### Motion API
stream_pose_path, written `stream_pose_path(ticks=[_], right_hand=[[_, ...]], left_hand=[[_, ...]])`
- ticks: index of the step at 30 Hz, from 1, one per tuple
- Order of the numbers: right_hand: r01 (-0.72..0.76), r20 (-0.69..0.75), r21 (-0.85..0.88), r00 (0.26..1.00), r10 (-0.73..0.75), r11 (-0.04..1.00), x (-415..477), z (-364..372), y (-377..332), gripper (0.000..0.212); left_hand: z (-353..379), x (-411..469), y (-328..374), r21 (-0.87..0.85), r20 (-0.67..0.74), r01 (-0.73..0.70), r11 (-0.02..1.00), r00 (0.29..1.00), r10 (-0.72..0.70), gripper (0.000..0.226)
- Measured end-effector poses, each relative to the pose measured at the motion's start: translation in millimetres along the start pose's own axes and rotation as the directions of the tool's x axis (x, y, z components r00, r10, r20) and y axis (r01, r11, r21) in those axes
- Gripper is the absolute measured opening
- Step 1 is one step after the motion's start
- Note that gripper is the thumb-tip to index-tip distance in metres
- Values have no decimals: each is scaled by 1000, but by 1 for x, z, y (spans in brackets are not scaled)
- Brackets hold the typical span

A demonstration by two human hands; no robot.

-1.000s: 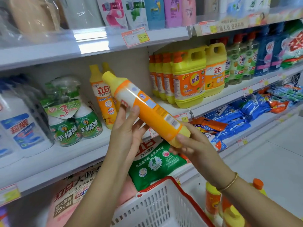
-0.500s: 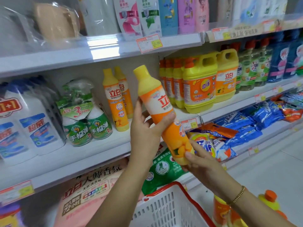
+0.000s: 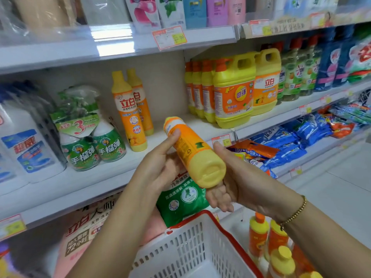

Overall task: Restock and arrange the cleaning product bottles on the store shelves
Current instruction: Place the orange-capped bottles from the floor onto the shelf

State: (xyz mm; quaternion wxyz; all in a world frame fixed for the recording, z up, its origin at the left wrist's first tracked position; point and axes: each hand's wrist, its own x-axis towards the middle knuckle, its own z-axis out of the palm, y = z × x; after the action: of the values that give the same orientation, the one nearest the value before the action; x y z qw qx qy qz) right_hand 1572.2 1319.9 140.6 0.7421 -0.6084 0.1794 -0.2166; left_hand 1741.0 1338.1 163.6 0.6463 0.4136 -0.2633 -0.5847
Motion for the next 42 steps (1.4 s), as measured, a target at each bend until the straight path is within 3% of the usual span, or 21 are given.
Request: stream_pose_path(ticks=[3,5,8,10,12,16,19,22,25,27,29,31,34,37,42], right_hand=[[-73,-85,-151,995,61,986,-8,1,-7,76],[-136,-244,-350,969,50,927,-14,-5,-9,78],[-145,-496,-625,833,-247,767,-20,-25,-14,68],[-79,-526,-679,746,-408,730,-24,-35,-21,66],[-23,-518,-696,709,-479,718,-28,-39,-24,58],[-91,-498,-810,628,-597,580,-38,-38,-24,41],[-111,-509,-804,635,-581,584,-61,-49,-26,40],[-171,-535,-807,617,-577,565,-95,-68,-24,34],[-241,-596,-788,528,-605,566,-134,-91,-15,35],[-318,-651,-757,434,-623,570,-163,-107,-5,39],[-398,-701,-711,339,-627,580,-190,-122,11,38],[-475,-757,-643,275,-593,601,-215,-134,35,39],[-535,-818,-548,181,-546,644,-246,-151,69,37],[-531,-837,-487,57,-544,694,-268,-164,83,38],[-528,-843,-470,31,-537,707,-282,-171,109,35]], left_hand=[[-1,1,-3,23,4,30,999,1000,-30,52],[-2,2,-8,64,23,21,998,999,-22,57],[1,0,-23,302,77,-88,949,995,67,59],[10,-2,-36,502,147,-217,837,975,165,65],[25,-6,-51,603,198,-300,739,954,226,68],[44,-10,-84,615,281,-408,675,913,296,71],[55,-11,-111,611,352,-469,638,882,312,67],[71,-11,-138,603,456,-504,619,854,251,57],[84,-9,-171,633,535,-549,547,820,203,34],[84,-6,-199,708,611,-601,370,785,106,32],[79,-7,-228,739,674,-664,116,730,-115,45],[69,-14,-255,684,691,-729,-4,650,-317,56],[61,-20,-287,612,702,-790,-26,559,-441,63],[57,-19,-300,599,678,-798,-66,550,-487,65],[58,-18,-313,610,674,-791,-47,550,-494,61]])
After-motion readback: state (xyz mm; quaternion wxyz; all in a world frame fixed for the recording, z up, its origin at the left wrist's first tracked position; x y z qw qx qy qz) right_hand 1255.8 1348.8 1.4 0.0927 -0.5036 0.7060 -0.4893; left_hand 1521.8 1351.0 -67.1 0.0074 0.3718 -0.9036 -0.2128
